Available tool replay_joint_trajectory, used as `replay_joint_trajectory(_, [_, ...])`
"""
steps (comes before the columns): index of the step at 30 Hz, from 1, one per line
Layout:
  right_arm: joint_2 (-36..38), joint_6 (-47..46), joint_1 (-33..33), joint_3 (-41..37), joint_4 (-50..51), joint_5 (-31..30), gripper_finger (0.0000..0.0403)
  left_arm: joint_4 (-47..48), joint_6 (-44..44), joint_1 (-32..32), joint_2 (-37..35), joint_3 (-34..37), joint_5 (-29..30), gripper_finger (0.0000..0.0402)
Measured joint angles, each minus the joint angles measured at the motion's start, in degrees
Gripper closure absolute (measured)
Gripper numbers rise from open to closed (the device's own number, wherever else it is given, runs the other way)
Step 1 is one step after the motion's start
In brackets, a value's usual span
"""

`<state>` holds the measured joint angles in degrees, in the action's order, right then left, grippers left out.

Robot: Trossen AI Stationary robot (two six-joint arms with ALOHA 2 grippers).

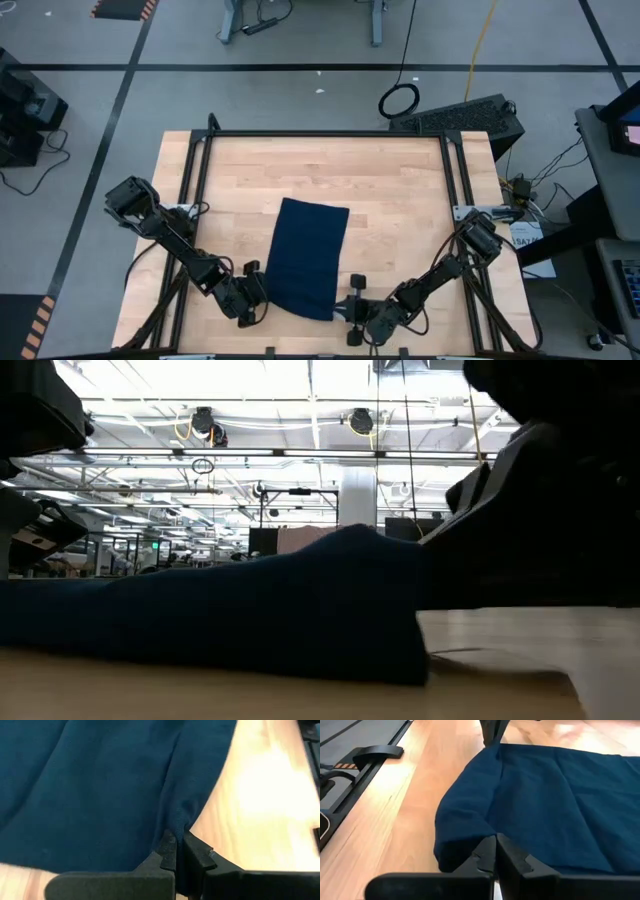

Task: Roll towel
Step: Roll the dark blue towel

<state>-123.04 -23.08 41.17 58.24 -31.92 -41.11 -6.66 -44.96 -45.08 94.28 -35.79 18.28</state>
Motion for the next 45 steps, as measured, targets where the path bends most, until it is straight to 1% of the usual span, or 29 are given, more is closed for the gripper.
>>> replay_joint_trajectory(5, [0.0,-0.15,-1.38,0.0,0.29,6.0,0.0399,-0.59,0.06,-0.02,0.02,0.0,0.02,0.0392])
replay_joint_trajectory(7, [0.0,-0.22,-1.44,0.0,0.82,6.31,0.0397,-0.62,-1.25,-0.04,0.23,0.0,0.01,0.0392])
replay_joint_trajectory(11, [1.59,-0.15,-0.52,0.0,4.19,2.55,0.0379,-0.54,-4.43,-0.04,0.39,0.0,-0.13,0.0392])
replay_joint_trajectory(17, [6.54,1.55,1.99,0.0,13.28,-1.3,0.0326,-0.88,-7.77,-0.04,0.42,0.0,-1.4,0.0392])
replay_joint_trajectory(21, [7.26,1.15,5.03,0.0,14.06,-4.63,0.0291,-0.69,-10.11,-0.04,0.42,0.0,-1.7,0.0392])
replay_joint_trajectory(24, [6.53,-1.89,7.42,0.0,13.37,-8.51,0.0271,-0.82,-10.28,-0.04,0.42,0.0,-1.75,0.0392])
replay_joint_trajectory(26, [5.41,-2.25,8.47,0.0,10.99,-10.0,0.026,-1.2,-10.28,-0.04,0.42,0.0,-1.77,0.0392])
replay_joint_trajectory(28, [3.77,0.81,8.84,0.0,4.61,-10.2,0.0251,-1.73,-10.28,0.0,0.42,0.0,-1.75,0.0392])
replay_joint_trajectory(31, [-0.01,9.9,8.47,0.07,-7.92,-10.18,0.0245,-1.79,-10.64,0.27,0.44,0.0,-1.75,0.0392])
replay_joint_trajectory(33, [-2.71,16.07,8.0,0.06,-14.25,-10.16,0.0242,-1.79,-11.34,0.33,0.44,0.0,-1.74,0.0392])
replay_joint_trajectory(36, [-6.05,21.01,7.19,0.04,-21.8,-10.03,0.0237,-1.8,-12.67,0.33,0.46,0.0,-1.73,0.0392])
replay_joint_trajectory(39, [-9.31,23.81,6.23,0.02,-28.04,-8.67,0.0232,-1.8,-14.5,0.33,0.46,0.0,-1.73,0.0392])
replay_joint_trajectory(42, [-11.37,28.5,5.85,0.75,-34.2,-8.13,0.0225,-1.77,-15.94,0.33,0.46,0.0,-1.7,0.0392])
replay_joint_trajectory(45, [-12.03,31.57,5.77,1.6,-35.5,-8.04,0.0214,-1.84,-16.28,0.33,0.46,0.0,-1.7,0.0392])
